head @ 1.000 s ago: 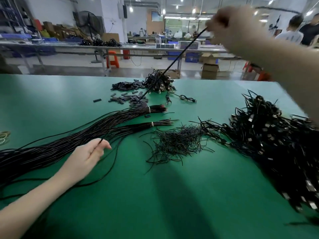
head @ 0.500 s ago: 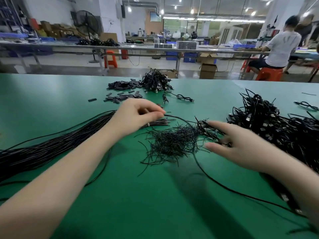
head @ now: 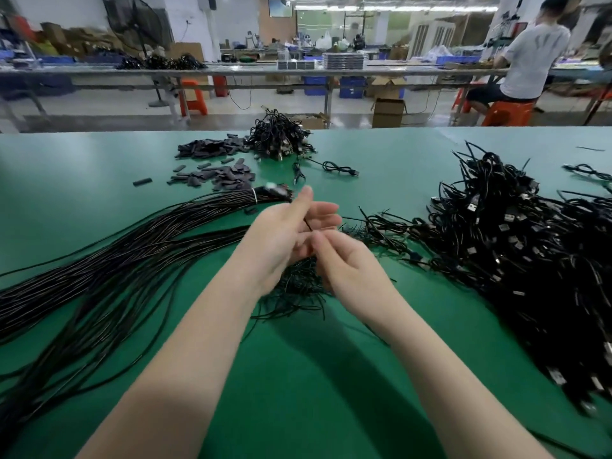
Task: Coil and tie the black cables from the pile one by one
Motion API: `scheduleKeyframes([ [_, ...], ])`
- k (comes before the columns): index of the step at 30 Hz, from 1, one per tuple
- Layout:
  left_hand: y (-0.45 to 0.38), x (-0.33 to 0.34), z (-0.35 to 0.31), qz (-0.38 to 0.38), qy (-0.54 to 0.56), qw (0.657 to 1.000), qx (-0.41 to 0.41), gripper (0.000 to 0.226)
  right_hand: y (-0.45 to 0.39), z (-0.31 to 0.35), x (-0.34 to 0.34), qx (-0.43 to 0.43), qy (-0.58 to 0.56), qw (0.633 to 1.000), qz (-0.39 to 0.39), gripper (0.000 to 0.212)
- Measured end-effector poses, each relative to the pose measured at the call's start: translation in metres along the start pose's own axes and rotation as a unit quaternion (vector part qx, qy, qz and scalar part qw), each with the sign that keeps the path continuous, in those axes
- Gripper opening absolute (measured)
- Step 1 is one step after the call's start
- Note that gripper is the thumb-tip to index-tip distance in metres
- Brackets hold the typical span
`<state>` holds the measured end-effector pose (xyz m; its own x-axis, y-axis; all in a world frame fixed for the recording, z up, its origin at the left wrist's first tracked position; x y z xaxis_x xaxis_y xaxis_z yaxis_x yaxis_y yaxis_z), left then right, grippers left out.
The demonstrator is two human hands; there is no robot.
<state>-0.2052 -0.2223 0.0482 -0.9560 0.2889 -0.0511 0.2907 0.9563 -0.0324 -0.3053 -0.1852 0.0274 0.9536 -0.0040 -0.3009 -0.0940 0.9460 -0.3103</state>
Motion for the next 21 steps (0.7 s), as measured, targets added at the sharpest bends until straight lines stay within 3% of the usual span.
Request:
scheduleKeyframes([
  [2, -0.002, -0.003, 0.0, 0.009, 0.02, 1.0, -0.004, 0.044, 0.003, -0.014, 0.005, 0.037, -0.004, 0.997, 0.061, 0.032],
  [4, -0.001, -0.008, -0.001, 0.022, 0.088, 0.996, -0.023, 0.045, 0.011, -0.03, 0.008, 0.123, -0.08, 0.975, 0.167, 0.032],
  [7, 0.011, -0.011, -0.011, 0.178, 0.242, 0.952, -0.059, 0.049, 0.021, -0.045, -0.007, 0.233, -0.069, 0.94, 0.241, 0.041],
  [9, 0.022, -0.011, -0.011, 0.293, 0.154, 0.94, -0.076, 0.05, 0.019, -0.046, -0.027, 0.269, -0.03, 0.945, 0.187, 0.047],
  [11, 0.027, -0.006, 0.006, 0.344, -0.026, 0.931, -0.123, 0.056, 0.014, -0.041, -0.043, 0.266, -0.044, 0.954, 0.131, 0.044],
  [13, 0.025, 0.0, 0.02, 0.326, -0.09, 0.924, -0.179, 0.059, 0.008, -0.025, -0.049, 0.232, -0.124, 0.958, 0.114, 0.036],
  [17, 0.005, 0.0, 0.01, 0.182, 0.14, 0.962, -0.146, 0.057, 0.009, 0.001, -0.026, 0.137, -0.23, 0.943, 0.199, 0.026],
  [19, 0.0, -0.005, -0.003, 0.155, 0.229, 0.956, -0.092, 0.058, 0.018, -0.008, -0.008, 0.166, -0.212, 0.923, 0.276, 0.026],
  [21, 0.006, -0.008, -0.017, 0.195, 0.29, 0.935, -0.058, 0.058, 0.027, -0.028, -0.001, 0.225, -0.116, 0.917, 0.307, 0.034],
])
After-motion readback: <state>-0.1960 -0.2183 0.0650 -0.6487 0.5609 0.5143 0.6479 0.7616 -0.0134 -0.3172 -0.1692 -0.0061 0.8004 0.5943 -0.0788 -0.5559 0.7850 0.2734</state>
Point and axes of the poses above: each hand's wrist, its own y-axis away from the middle knuckle, its own x-axis out of the palm, z = x × y, the point moved 5 cm from there along -y, towards the middle knuckle
